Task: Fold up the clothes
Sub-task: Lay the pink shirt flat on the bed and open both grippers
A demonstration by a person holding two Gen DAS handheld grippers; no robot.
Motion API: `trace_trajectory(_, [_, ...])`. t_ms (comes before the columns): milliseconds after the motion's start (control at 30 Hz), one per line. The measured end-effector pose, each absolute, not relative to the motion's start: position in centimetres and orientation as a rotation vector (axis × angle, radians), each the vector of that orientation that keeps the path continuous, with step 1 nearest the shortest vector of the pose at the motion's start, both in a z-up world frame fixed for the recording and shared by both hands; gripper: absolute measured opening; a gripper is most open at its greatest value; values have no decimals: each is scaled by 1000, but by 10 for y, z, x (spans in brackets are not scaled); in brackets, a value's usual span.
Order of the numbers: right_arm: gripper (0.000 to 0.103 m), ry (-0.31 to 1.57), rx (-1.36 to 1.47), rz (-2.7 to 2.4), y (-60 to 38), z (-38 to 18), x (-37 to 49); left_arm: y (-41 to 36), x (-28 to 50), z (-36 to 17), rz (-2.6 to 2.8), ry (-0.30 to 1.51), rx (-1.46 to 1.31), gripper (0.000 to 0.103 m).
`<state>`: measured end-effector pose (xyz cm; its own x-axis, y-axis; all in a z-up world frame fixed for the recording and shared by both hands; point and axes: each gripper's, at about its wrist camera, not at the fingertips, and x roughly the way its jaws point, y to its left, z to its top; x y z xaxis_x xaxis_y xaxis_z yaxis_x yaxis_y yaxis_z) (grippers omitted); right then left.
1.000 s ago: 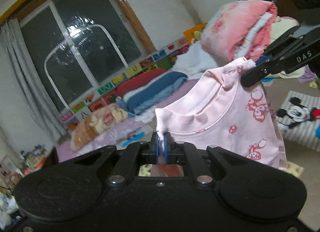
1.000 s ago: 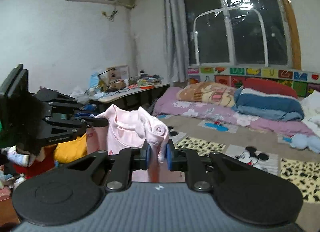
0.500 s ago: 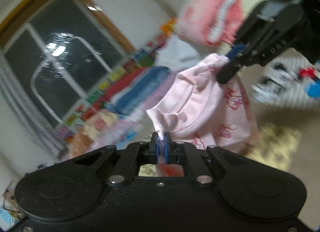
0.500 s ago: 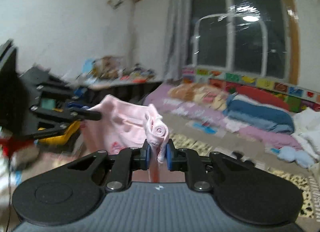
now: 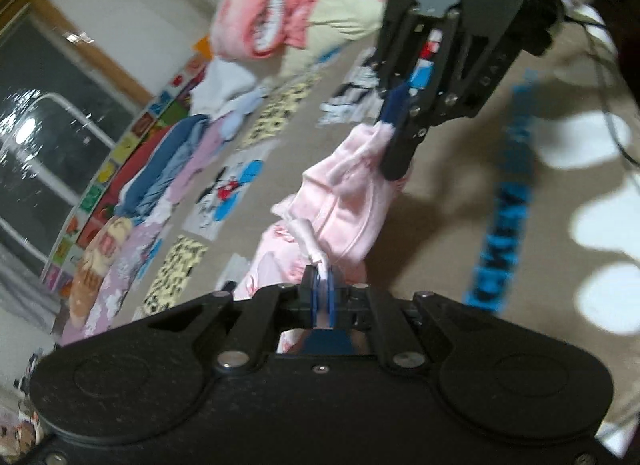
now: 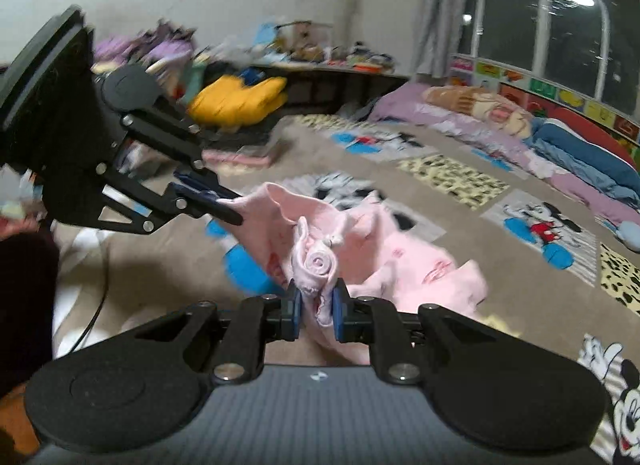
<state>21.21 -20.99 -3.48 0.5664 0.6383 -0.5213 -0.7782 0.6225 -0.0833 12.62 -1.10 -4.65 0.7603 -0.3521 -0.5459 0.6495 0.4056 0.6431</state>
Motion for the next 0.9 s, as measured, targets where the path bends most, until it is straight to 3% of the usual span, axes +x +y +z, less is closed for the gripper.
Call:
trace_trajectory(400, [18,557,-786,934,-164,-94,100,-14,54,-109,-769,513,1102,3])
trace_trajectory(600, [47,647,-952,1019,-150,-111,61,-5,24,-115,-792,593,1110,7])
trace_trajectory(633, [47,651,-973,1031,-150,-110,55,-2,21,-111,-780,603,1102,8])
trace_trajectory(667, [47,654,-988,1040,-151,-108,49,1,19,-107,-767,613,1092,13])
trace_trajectory(733, [47,648,-958,1027,-155,-96,44,7,13,-96,-748,623,1067,35])
trace_trajectory(767, [47,644,-938,1018,-157,-89,43,10,8,-89,-738,618,1049,51])
trace_trajectory(900, [49,575,-700,904,-180,-47,54,22,0,-57,-692,606,866,56])
